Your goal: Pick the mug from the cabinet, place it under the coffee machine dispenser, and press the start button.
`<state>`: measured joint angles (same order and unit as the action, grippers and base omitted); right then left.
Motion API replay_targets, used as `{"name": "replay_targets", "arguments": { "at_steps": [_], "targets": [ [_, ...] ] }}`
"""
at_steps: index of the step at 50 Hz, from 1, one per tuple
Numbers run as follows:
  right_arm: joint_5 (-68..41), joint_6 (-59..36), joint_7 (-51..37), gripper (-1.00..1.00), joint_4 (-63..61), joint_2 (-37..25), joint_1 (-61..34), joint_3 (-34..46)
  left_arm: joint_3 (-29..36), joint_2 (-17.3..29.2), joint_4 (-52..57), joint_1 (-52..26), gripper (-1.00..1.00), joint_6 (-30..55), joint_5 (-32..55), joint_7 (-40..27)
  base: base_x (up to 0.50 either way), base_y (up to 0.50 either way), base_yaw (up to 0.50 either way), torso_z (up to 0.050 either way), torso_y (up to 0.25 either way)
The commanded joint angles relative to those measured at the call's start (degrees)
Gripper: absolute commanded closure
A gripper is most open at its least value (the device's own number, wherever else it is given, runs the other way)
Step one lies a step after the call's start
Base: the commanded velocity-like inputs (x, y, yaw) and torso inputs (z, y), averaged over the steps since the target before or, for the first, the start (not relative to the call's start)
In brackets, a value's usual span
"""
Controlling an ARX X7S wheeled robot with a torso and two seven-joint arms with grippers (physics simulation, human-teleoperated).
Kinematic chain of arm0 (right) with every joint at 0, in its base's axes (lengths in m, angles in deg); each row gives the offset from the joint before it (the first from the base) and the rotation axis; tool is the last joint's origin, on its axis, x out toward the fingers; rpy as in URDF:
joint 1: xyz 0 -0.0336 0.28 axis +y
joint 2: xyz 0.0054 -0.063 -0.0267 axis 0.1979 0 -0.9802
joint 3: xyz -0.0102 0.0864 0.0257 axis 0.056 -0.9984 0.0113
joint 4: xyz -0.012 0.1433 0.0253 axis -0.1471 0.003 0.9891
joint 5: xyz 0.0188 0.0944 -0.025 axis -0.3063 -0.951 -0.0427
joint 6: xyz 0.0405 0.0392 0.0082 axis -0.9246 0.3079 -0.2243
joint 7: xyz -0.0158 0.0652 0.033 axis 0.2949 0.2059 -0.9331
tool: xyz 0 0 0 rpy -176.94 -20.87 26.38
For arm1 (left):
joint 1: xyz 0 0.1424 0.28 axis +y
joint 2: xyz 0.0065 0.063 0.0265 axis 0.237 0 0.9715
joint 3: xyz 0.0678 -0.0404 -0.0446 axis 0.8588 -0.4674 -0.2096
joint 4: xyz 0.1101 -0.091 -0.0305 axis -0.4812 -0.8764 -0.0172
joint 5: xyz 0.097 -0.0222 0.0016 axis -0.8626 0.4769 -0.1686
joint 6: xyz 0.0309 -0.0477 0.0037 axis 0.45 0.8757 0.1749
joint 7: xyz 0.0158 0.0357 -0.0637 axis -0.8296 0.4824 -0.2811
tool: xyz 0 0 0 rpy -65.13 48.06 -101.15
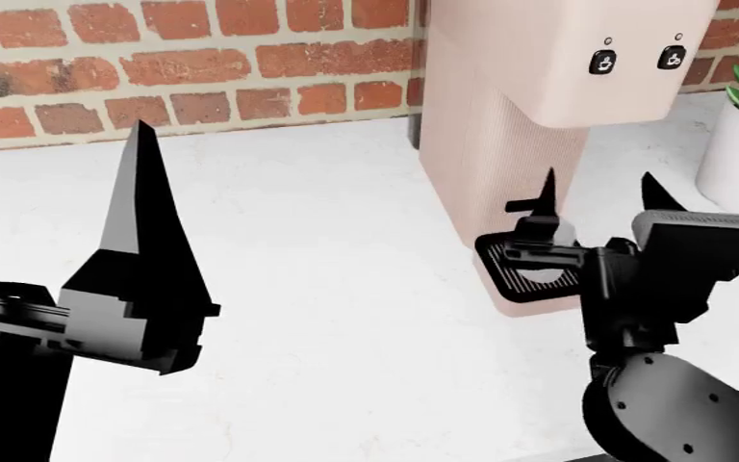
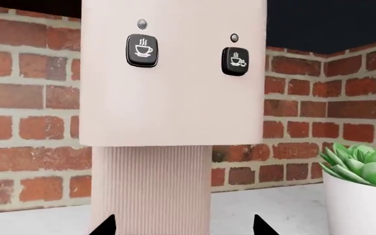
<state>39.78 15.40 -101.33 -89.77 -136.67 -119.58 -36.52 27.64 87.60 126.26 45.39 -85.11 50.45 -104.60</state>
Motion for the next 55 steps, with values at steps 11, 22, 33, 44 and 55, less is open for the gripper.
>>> {"name": "replay_targets", "arguments": {
  "at_steps": [11, 22, 33, 44, 55],
  "targets": [
    [-4.08, 4.64, -2.57, 1.00, -14.44, -10.81, 5.18, -2.83, 0.68, 0.41, 0.25, -0.48, -1.00, -0.29, 0.03, -0.58, 0.00, 0.00, 0.00, 0.000, 0.000],
    [-17.87, 1.05, 2.40, 1.00, -17.53, -13.89, -5.42, -7.49, 1.10, 0.68, 0.21, -0.87, -1.00, -0.59, 0.02, -0.74, 0.00, 0.00, 0.00, 0.000, 0.000],
    [-23.81, -4.67, 4.48, 1.00, -15.30, -12.66, -12.61, -8.40, 1.41, 1.06, 0.14, -1.00, -1.00, -1.10, -0.06, -0.95, 0.00, 0.00, 0.00, 0.000, 0.000],
    [-25.46, -8.80, 6.03, 1.00, -10.89, -9.58, -16.13, -7.34, 1.78, 1.14, -0.04, -1.28, -1.00, -1.30, -0.02, -1.03, 0.00, 0.00, 0.00, 0.000, 0.000],
    [-26.10, -13.42, 6.87, 1.00, -8.00, -6.32, -19.64, -5.65, 2.05, 1.51, 0.29, -1.56, -1.00, -1.43, -0.07, -1.48, 0.00, 0.00, 0.00, 0.000, 0.000]
  ]
}}
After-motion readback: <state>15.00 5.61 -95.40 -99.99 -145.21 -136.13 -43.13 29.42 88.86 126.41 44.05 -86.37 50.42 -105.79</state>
